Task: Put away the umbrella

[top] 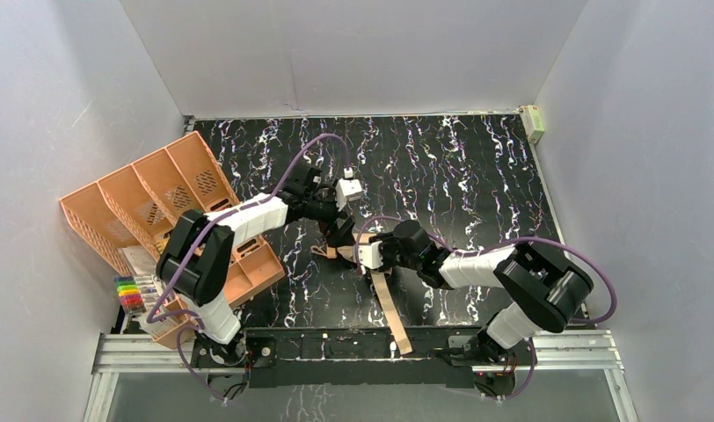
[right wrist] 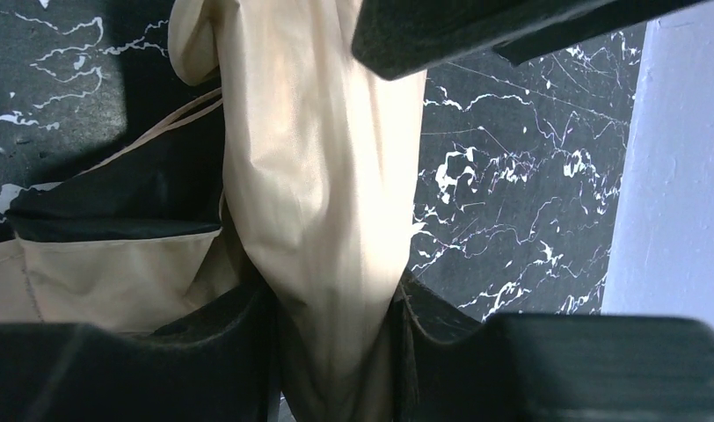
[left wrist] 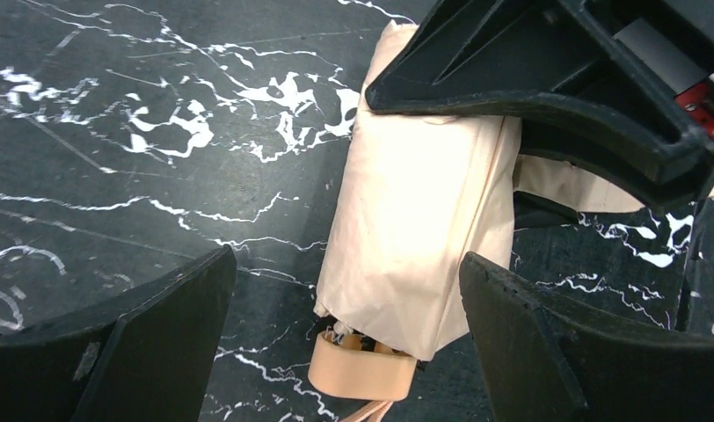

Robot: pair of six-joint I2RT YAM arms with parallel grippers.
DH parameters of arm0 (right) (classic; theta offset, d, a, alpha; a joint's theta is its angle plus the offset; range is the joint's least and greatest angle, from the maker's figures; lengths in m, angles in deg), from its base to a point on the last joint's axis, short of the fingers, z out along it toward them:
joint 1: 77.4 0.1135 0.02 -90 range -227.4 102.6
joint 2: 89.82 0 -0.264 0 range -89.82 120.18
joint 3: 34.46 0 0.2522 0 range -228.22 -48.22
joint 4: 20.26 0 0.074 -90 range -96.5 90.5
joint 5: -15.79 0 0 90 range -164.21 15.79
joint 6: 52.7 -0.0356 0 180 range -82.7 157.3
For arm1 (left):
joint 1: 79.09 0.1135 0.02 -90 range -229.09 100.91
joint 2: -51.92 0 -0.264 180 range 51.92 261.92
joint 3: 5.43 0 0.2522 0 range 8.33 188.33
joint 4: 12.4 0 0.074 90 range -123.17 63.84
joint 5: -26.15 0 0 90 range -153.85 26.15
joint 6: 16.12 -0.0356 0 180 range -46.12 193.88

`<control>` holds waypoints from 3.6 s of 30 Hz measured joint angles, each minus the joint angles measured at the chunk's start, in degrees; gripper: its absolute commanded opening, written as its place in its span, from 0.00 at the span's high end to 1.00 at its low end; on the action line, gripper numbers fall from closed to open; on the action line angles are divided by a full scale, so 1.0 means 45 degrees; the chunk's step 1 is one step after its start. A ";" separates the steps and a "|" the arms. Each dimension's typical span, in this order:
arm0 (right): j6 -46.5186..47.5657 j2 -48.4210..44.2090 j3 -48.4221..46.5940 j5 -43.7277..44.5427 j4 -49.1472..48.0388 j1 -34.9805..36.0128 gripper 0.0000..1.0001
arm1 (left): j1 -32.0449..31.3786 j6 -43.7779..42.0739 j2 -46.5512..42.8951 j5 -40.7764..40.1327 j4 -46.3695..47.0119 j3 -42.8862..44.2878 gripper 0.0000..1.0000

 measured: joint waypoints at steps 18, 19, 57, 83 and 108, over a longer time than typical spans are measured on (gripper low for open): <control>0.0253 -0.0272 0.0121 0.0049 0.0219 0.0087 1.00 | -0.0675 -0.1496 0.2880 0.1593 -0.1797 0.1564 0.30; 0.0248 -0.0291 0.0146 0.0058 0.0214 0.0087 1.00 | -0.0714 -0.1511 0.2905 0.1583 -0.1797 0.1583 0.32; -1.2254 -0.6567 -0.0427 0.0262 0.6251 0.0107 0.24 | -0.1379 -0.1457 0.2803 0.0223 -0.1899 0.1579 1.00; -2.4426 -0.4401 0.1943 -0.1982 0.4959 0.0107 1.00 | -0.1394 -0.1467 0.2764 -0.0243 -0.1841 0.1627 1.00; -2.4995 -0.4337 0.1637 -0.2754 0.6275 -0.0155 0.80 | -0.1909 -0.0204 0.2837 -0.2312 -0.1598 0.2021 1.00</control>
